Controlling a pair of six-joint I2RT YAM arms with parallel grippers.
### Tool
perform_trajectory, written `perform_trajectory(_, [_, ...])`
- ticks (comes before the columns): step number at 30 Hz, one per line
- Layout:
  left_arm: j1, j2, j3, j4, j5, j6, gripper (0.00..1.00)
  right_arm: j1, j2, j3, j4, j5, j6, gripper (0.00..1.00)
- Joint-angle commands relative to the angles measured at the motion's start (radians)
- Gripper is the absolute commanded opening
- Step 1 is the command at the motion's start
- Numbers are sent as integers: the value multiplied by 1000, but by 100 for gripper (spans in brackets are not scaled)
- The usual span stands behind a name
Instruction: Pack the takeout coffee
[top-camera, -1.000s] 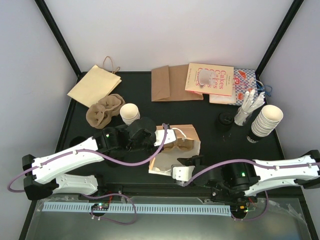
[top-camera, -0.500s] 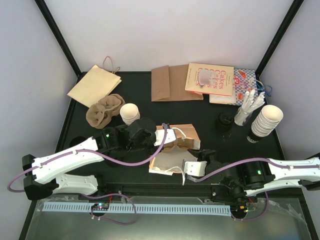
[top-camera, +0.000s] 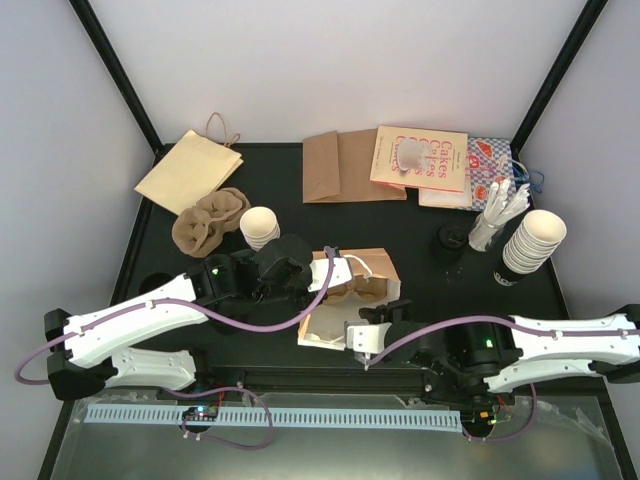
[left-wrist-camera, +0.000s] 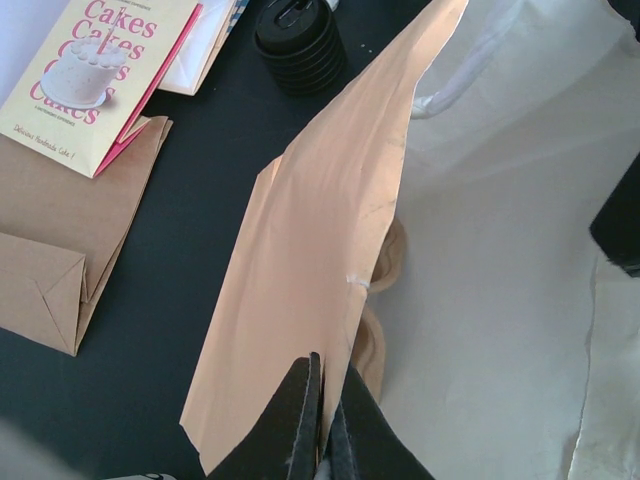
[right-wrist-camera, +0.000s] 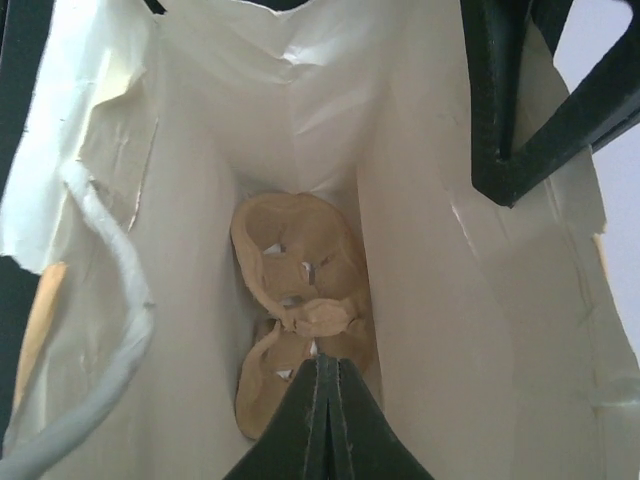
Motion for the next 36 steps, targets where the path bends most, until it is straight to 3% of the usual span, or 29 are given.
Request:
perform_trajectory(1, [-10, -23, 32, 0, -10, -27, 2, -53, 18, 2, 53, -66, -33, 1])
perform_trajectory(11, [-10, -31, 32, 6, -29, -24, 2, -154, 136, -40, 28, -148, -22, 1])
perform_trajectory(24, [-10, -36, 51, -4, -38, -10, 2, -240, 129, -115, 21, -138, 3, 1])
perform_trajectory(36, [-11, -6, 64, 2, -31, -41, 2, -275, 206, -33, 91, -198, -27, 1])
